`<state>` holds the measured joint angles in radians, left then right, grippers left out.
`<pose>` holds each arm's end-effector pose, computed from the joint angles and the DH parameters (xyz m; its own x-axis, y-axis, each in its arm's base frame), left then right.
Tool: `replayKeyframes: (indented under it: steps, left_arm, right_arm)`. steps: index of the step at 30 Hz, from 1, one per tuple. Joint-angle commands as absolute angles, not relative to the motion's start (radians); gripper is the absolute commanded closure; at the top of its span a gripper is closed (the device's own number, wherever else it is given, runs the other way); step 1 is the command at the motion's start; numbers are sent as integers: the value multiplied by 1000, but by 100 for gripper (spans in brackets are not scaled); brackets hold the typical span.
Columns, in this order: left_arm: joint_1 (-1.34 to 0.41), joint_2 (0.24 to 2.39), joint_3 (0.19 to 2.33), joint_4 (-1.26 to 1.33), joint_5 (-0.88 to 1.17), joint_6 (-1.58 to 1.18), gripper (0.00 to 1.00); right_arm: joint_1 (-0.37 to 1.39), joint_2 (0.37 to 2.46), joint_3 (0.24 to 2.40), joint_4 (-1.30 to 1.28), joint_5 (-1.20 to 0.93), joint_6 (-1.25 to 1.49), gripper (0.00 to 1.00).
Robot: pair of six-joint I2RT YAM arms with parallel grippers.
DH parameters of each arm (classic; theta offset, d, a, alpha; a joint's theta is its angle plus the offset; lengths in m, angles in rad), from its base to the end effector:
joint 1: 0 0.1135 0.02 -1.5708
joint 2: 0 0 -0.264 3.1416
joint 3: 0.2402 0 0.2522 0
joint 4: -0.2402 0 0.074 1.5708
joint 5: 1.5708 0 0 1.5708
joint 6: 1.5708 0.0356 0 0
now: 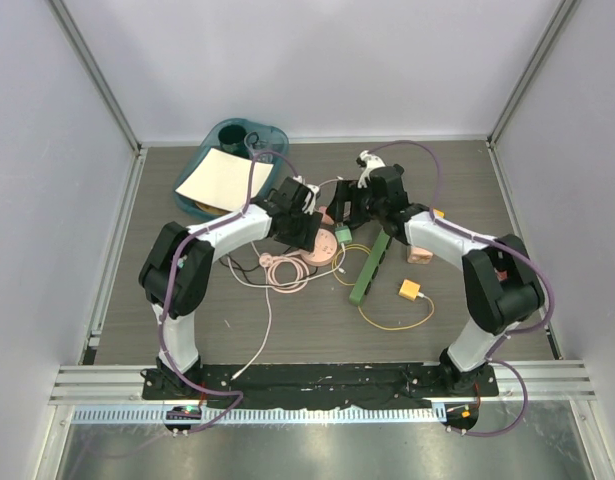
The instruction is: Pull the plug off the socket
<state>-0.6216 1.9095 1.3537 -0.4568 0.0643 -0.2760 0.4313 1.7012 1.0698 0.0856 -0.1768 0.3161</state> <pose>0.3283 -0.2380 0.1913 -0.8294 0.2596 -0.4948 0.3979 0.8961 -0.1968 0.3432 0.1648 0.2225 -0.6186 0.0522 -0.7840 -0.3743 0.8577 0.3525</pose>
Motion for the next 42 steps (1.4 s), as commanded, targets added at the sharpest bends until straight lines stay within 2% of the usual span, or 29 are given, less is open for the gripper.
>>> replayKeyframes:
  steps: [1,8,15,20,22,23,25,26,27,29,33,42]
  left_arm:
    - [-624,1899,1405,-466,61,-258,39]
    - [-624,1937,1460,-468,77,-259,43]
    - [-624,1980,1509,-492,83,-253,55]
    - [-624,1987,1494,-486,95,-255,64]
    - [-624,1980,1480,-480,101,-255,72]
    - [-624,1979,1474,-476,100,-255,76]
    - [-624,1968,1460,-469,101,-259,89]
    - [-624,1967,1459,-468,101,-261,94]
    - [-624,1959,1453,-460,107,-262,100]
    - [-624,1954,1450,-457,115,-270,100]
    - [-624,1953,1457,-454,121,-285,100]
    - [-624,1940,1457,-457,106,-308,100]
  right_arm:
    - [425,1566,1082,35,-152,380,17]
    - [425,1488,1026,51,-150,402,19]
    - [425,1497,1005,61,-181,425,21]
    - [423,1552,974,136,-319,492,38]
    - [425,1595,960,222,-382,564,42]
    - [425,1617,960,244,-432,587,52]
    - [426,1681,972,253,-446,629,63]
    - [431,1696,977,258,-449,638,74]
    - [433,1715,982,259,-451,649,78]
    - [443,1758,991,267,-454,681,88]
    - [488,1825,1031,258,-476,695,93]
    - [525,1954,1045,74,-315,661,96]
